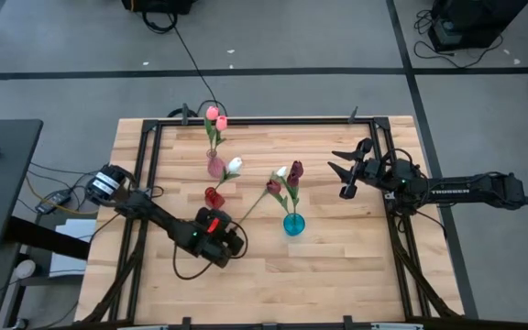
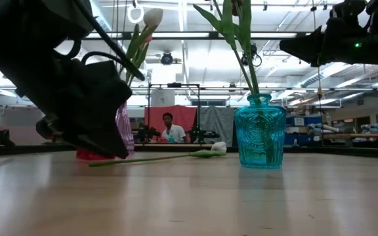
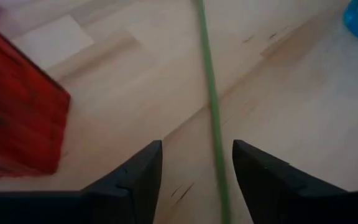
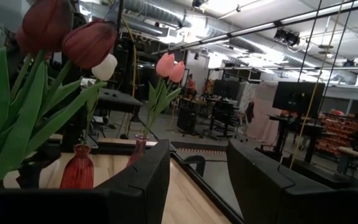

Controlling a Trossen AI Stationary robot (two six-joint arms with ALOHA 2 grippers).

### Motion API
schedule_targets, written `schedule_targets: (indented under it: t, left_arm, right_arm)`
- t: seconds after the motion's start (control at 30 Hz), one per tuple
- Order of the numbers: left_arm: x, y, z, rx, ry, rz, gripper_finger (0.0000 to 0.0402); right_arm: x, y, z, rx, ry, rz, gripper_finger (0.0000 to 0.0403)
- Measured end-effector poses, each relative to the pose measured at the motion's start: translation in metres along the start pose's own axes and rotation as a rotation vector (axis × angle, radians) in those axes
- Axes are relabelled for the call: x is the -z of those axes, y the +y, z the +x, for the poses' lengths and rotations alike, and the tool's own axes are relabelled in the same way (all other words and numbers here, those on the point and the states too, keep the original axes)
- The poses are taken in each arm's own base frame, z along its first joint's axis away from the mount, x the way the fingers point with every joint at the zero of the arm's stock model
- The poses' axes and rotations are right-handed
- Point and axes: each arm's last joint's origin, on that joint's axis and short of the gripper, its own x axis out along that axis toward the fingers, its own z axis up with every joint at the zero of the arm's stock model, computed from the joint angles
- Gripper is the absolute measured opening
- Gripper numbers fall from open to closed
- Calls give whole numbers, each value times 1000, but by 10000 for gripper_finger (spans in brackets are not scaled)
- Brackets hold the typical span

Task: Sort flowers into vase by color
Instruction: Put the white flower into the red vase

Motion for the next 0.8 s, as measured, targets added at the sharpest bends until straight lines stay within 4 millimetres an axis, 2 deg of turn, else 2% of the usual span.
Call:
schedule_targets:
  t: [0.13,0.27,0.33,0.47,0.5,0.8]
  left_arm:
    - [5,1,4,-3,21,10,186]
    - [12,-2,12,3,7,78,151]
    - [15,-4,15,12,10,104,123]
    - [13,-7,8,28,59,125,28]
    - [12,-7,6,27,78,135,15]
    - [4,-1,-30,70,381,216,4]
  right_arm:
    - [0,0,0,0,-1,0,169]
    - [0,0,0,2,-3,0,169]
    - [0,0,0,2,-3,0,169]
    - [0,0,0,1,-3,0,169]
    - [0,0,0,2,-3,0,169]
    - [0,0,0,0,3,0,169]
